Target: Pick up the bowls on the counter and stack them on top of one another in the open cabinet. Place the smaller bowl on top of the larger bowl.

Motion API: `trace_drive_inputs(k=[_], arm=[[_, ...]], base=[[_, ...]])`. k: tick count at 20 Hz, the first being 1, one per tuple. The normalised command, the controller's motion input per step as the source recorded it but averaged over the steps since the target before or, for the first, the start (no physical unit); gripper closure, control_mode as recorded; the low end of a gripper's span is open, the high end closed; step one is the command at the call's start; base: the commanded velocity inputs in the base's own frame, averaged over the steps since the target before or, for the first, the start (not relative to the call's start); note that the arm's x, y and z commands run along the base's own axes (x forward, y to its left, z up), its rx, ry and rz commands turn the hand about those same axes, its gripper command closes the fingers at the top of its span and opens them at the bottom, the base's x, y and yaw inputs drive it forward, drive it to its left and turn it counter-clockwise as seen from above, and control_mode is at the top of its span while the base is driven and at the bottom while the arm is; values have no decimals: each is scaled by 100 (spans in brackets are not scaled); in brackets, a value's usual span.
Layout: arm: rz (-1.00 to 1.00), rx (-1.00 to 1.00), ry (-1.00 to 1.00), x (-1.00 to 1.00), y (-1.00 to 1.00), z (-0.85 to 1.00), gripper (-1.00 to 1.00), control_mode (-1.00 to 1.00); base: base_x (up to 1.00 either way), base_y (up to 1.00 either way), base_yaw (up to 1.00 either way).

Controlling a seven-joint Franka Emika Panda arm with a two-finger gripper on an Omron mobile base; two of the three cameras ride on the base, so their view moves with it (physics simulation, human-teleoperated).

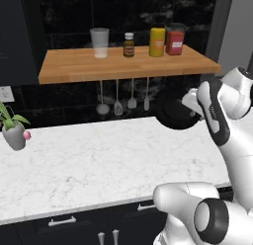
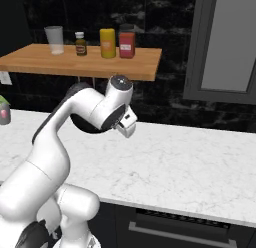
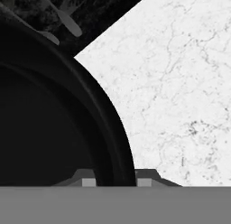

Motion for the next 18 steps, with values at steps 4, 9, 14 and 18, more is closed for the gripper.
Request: trace_drive_inputs(k=[4, 9, 14, 18], arm=[[24, 3, -13, -21, 100, 100, 100, -100], [19, 4, -12, -1, 100, 100, 100, -100], [16, 8, -9, 0, 100, 100, 100, -100], [9, 9, -3, 10, 100, 84, 100, -100]], base=[[0, 0, 0], [0, 0, 0], [0, 0, 0], [0, 0, 0]])
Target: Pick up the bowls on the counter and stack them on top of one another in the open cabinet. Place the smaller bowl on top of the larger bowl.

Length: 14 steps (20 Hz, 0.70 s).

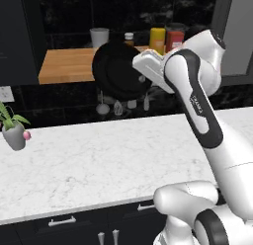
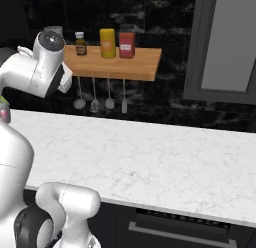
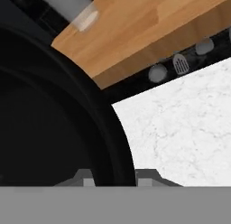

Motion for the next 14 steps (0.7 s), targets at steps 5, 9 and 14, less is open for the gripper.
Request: trace_drive_inputs(k=[5, 9, 14], arm=[[-10, 4, 3, 48, 100, 20, 100, -100], [-27, 6, 6, 41, 86, 0, 100, -100], [2, 0, -7, 15, 32, 2, 100, -100]], base=[[0, 0, 0], [0, 0, 0], [0, 0, 0]])
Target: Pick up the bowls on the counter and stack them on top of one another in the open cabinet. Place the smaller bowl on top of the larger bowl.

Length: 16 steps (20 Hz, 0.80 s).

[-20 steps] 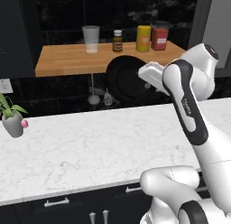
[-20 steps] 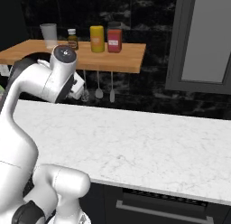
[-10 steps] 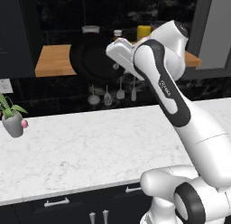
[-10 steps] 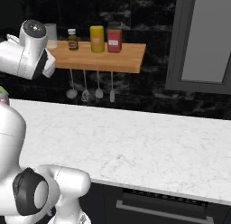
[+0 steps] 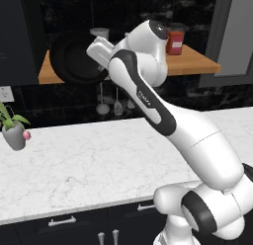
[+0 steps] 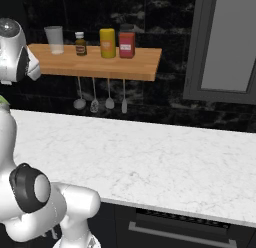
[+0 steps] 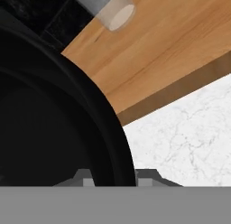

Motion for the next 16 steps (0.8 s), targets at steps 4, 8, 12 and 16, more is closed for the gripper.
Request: trace_drive_inputs(k=[4, 8, 12, 16], arm=[[-13, 0, 2, 77, 38, 1, 100, -100], [-11, 0, 10, 53, 39, 1, 100, -100], [-11, 0, 7, 38, 43, 12, 100, -100], [-13, 0, 11, 34, 22, 16, 100, -100]], base=[[0, 0, 0], [0, 0, 0], [0, 0, 0], [0, 0, 0]])
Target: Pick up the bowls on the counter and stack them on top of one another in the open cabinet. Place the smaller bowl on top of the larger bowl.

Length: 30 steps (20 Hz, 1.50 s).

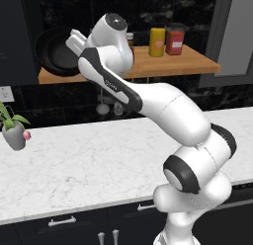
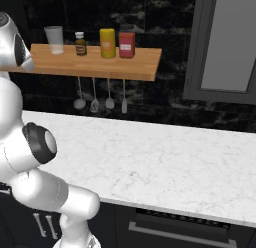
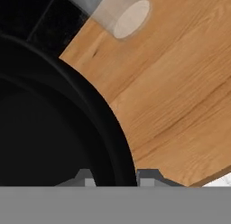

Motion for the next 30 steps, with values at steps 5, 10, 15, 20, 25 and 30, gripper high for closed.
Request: trace_drive_inputs(k=[5, 10, 15, 20, 25, 30], arm=[[-17, 0, 15, 34, 4, 0, 100, -100], [-14, 0, 9, 25, 0, -9, 100, -100], [-10, -3, 4, 21, 0, -10, 100, -100], [-11, -3, 1, 38, 0, -7, 100, -100], [-8, 0, 0, 36, 0, -1, -100, -100], [-3, 0, 0, 15, 0, 0, -100, -100]], base=[[0, 0, 0], [0, 0, 0], [0, 0, 0], [0, 0, 0], [0, 0, 0], [0, 0, 0]])
